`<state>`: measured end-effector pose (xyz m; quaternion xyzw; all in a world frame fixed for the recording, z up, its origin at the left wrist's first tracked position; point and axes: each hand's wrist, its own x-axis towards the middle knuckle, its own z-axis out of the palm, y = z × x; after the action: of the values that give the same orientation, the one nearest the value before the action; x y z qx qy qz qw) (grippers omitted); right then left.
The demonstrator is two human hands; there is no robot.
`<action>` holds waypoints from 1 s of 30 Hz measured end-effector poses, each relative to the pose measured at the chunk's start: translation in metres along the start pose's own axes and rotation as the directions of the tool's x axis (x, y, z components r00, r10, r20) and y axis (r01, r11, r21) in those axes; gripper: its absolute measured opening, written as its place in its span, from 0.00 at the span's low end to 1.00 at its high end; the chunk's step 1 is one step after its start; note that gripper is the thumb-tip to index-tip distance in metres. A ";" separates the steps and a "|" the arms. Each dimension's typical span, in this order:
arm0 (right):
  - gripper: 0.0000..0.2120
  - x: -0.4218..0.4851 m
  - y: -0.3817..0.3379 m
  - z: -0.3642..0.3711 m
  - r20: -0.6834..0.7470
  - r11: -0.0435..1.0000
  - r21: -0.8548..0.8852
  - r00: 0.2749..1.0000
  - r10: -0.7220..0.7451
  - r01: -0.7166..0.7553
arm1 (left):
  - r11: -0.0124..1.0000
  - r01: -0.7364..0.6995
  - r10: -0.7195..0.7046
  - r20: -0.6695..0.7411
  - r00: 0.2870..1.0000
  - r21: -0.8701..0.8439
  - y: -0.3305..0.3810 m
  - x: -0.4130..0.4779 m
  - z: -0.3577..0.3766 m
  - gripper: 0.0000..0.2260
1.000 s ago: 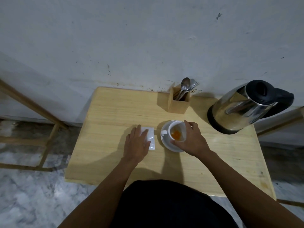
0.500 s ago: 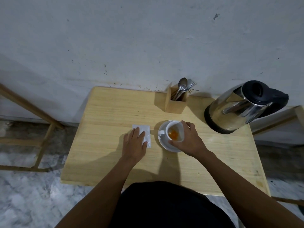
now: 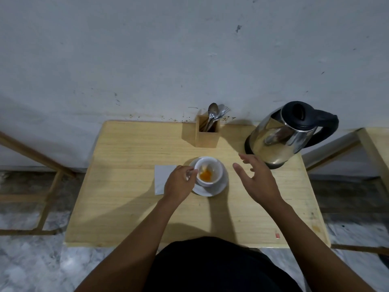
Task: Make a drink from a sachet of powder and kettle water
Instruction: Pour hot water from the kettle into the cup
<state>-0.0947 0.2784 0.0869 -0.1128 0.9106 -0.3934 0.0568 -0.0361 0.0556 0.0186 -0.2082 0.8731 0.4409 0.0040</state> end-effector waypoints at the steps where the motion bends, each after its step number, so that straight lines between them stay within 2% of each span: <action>1: 0.20 -0.001 0.002 -0.012 -0.040 1.000 -0.003 0.999 -0.013 0.013 | 1.000 0.023 -0.023 -0.016 1.000 -0.020 0.001 0.001 0.002 0.13; 8: 0.13 0.013 0.026 -0.103 -0.308 0.995 -0.026 0.946 -0.098 0.095 | 0.980 0.170 -0.184 -0.148 0.972 -0.104 0.020 0.000 0.019 0.10; 12: 0.14 0.033 0.041 -0.141 -0.433 0.998 -0.028 0.899 -0.065 0.059 | 0.969 0.214 -0.237 -0.230 0.944 -0.121 0.028 -0.005 0.028 0.09; 14: 0.17 0.045 0.049 -0.154 -0.448 0.999 -0.019 0.893 -0.039 0.035 | 0.963 0.229 -0.259 -0.262 0.929 -0.139 0.033 -0.007 0.032 0.08; 20: 0.28 0.081 0.075 -0.169 -0.259 1.000 -0.029 0.966 0.003 -0.011 | 0.937 0.284 -0.340 -0.348 0.874 -0.203 0.044 -0.008 0.045 0.09; 25: 0.29 0.103 0.086 -0.178 -0.163 0.999 -0.046 0.986 -0.036 0.029 | 0.937 0.316 -0.348 -0.385 0.855 -0.146 0.047 -0.007 0.050 0.12; 30: 0.25 0.132 0.087 -0.194 -0.033 1.000 -0.009 0.999 -0.026 0.026 | 0.929 0.349 -0.368 -0.419 0.830 -0.125 0.055 -0.008 0.055 0.13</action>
<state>-0.2741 0.4395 0.1540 -0.1183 0.9117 -0.3918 0.0361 -0.0590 0.1296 0.0288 -0.4614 0.7872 0.3932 -0.1128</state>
